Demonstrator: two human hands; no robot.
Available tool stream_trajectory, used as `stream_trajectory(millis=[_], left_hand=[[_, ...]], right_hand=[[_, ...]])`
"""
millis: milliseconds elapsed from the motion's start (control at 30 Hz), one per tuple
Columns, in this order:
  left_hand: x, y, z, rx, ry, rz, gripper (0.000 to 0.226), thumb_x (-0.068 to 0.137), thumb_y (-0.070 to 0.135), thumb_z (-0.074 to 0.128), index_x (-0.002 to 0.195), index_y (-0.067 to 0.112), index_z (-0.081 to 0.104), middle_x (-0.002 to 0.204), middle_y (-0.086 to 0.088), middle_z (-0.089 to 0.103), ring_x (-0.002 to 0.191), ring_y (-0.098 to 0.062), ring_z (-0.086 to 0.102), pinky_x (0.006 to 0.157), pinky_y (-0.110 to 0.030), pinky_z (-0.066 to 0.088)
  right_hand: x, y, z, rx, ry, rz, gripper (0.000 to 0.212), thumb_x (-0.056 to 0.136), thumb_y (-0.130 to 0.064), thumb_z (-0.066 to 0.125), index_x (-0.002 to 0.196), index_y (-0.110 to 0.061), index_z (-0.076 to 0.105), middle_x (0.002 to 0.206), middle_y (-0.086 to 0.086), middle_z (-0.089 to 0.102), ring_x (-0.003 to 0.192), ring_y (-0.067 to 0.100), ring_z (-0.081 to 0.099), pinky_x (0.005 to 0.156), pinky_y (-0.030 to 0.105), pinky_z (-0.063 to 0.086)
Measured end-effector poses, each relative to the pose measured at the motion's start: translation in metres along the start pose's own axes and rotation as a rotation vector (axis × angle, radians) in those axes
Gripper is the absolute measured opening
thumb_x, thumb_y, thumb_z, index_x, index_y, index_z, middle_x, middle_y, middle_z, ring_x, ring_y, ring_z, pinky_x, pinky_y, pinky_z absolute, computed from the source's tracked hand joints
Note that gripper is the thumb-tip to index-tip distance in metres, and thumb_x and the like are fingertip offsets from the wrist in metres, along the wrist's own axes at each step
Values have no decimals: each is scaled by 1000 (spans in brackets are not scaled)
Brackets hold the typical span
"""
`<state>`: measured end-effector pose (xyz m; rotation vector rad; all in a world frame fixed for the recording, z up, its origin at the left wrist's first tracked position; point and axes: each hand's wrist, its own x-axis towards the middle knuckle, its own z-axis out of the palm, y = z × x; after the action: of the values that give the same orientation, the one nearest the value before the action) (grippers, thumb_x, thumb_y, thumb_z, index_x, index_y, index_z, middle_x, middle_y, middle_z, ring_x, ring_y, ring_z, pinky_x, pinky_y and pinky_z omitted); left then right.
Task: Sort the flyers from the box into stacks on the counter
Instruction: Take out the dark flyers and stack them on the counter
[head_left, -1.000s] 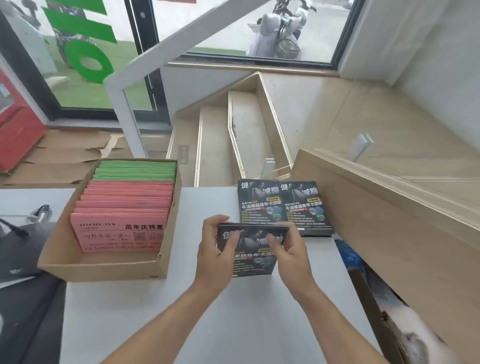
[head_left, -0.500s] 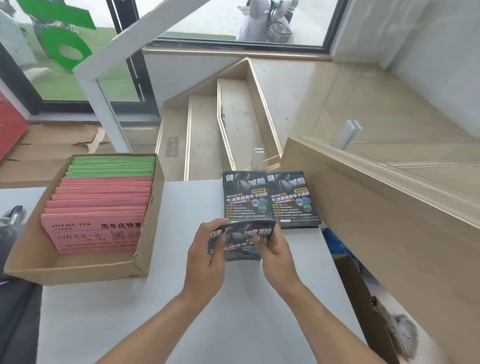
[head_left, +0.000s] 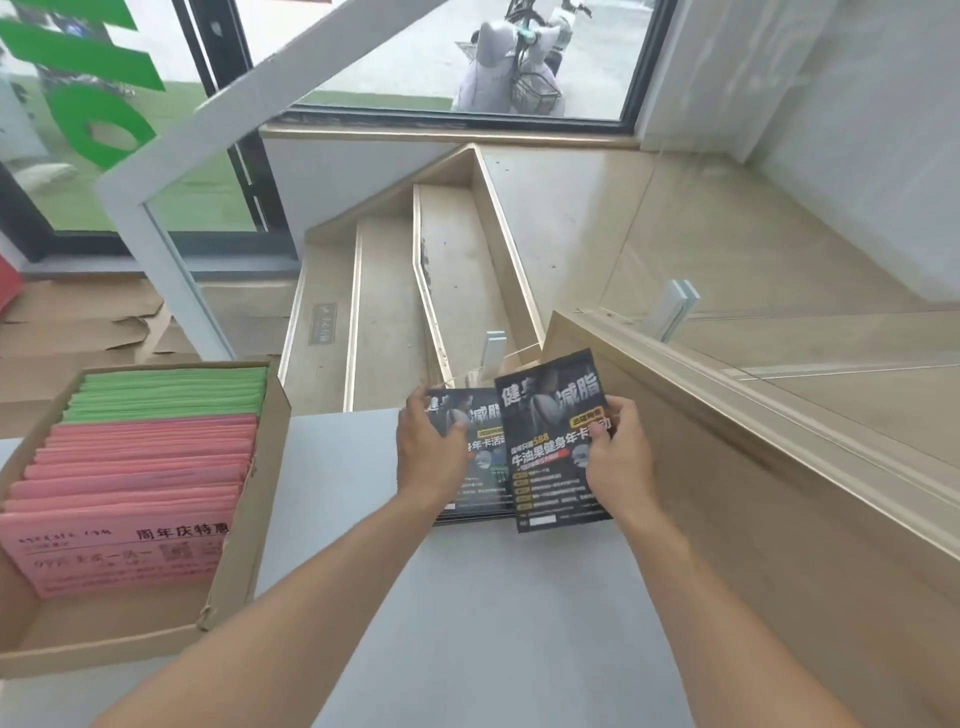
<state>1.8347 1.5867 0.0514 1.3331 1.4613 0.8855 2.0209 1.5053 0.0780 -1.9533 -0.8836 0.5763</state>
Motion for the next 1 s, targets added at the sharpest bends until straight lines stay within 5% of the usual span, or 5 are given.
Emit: stream_trajectory(millis=[233,433,600,800,1000], left_hand=[[36,-39,9,38,-172,-335,94,87,27,71,161,23,13,166,-2,23,150,-27,27,121,-50,29],[40,-46,15,61,-207,-336,99,89,28,75,162,19,9,168,-4,18,152,-26,24,122,-48,27],[41,-46,12,65,-240,-336,99,90,29,74,162,19,8,168,-4,16,152,-26,25,121,-48,28],[42,-39,2,29,-256,-367,93,84,31,77,158,24,22,161,-4,33,143,-29,38,116,-51,37],[39,-35,5,42,-297,-342,93,84,34,76,159,24,21,163,-2,28,144,-27,37,117,-48,36]], right_hand=[[70,14,24,-445,25,126,21,99,-10,47,113,-25,44,97,-1,65,80,21,64,69,39,55],[71,32,43,-614,-63,160,40,96,-13,57,135,-12,44,131,10,54,111,33,60,81,40,45],[68,38,47,-763,-148,189,78,96,-22,55,158,-3,13,156,16,32,141,34,34,110,45,34],[72,31,42,-610,-293,278,85,96,-14,51,162,-15,-2,162,19,21,146,40,27,115,48,30],[67,27,44,-689,-421,229,78,92,-13,46,160,-26,10,157,19,20,141,44,28,111,51,32]])
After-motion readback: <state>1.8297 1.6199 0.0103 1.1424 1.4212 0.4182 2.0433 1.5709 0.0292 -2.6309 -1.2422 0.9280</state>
